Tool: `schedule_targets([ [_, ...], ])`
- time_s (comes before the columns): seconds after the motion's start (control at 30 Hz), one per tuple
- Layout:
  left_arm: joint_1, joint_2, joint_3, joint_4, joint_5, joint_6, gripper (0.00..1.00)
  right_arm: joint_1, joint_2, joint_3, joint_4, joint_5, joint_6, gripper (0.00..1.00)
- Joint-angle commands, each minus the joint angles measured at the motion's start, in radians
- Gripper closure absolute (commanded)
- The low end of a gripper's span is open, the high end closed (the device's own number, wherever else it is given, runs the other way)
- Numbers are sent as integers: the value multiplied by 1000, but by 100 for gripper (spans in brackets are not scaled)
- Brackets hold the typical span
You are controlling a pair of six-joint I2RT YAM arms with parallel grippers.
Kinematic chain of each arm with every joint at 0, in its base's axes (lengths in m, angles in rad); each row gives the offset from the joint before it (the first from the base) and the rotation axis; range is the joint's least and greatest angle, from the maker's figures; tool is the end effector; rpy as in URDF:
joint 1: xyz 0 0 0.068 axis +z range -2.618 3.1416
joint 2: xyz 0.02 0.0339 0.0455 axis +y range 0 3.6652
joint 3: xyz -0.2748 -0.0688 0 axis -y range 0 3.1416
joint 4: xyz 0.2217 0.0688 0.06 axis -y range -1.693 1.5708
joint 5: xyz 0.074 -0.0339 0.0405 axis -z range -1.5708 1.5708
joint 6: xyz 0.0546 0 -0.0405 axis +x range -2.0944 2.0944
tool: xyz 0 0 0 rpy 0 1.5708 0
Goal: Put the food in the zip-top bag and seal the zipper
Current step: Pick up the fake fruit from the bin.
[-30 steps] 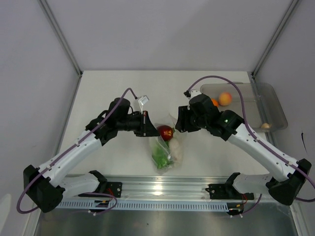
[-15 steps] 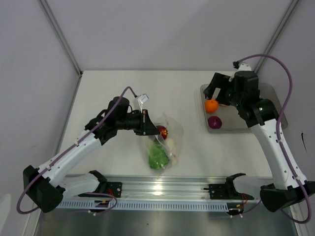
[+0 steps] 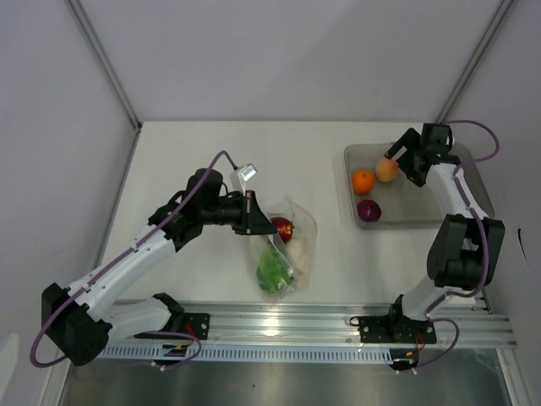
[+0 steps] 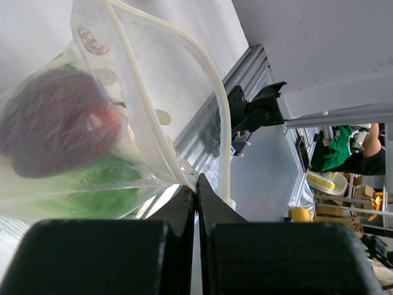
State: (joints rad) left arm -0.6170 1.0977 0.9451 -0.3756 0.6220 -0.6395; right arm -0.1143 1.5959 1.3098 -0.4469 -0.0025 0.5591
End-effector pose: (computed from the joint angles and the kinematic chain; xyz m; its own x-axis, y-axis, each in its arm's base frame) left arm 0.1653 -0.1563 0.3241 -0.8554 0.0122 -0.5178 0.4613 0.4723 -0.7511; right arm 0.3498 -0.0400 0.2972 -0.5040 0.5918 -0.6291 0.4477 0.8019 0.3956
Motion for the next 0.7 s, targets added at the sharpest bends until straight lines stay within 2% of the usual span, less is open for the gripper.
schedule_targets([
  [0.0, 10, -15, -11, 70, 53, -20, 99, -22, 94, 69, 140, -22, 36, 1],
  [0.17, 8, -1, -17, 90, 68, -31, 99, -53, 232, 109, 181, -73, 76, 1],
  [0.67, 8, 51, 1, 99, 85, -32, 99, -70, 427, 144, 289, -134, 88, 0],
])
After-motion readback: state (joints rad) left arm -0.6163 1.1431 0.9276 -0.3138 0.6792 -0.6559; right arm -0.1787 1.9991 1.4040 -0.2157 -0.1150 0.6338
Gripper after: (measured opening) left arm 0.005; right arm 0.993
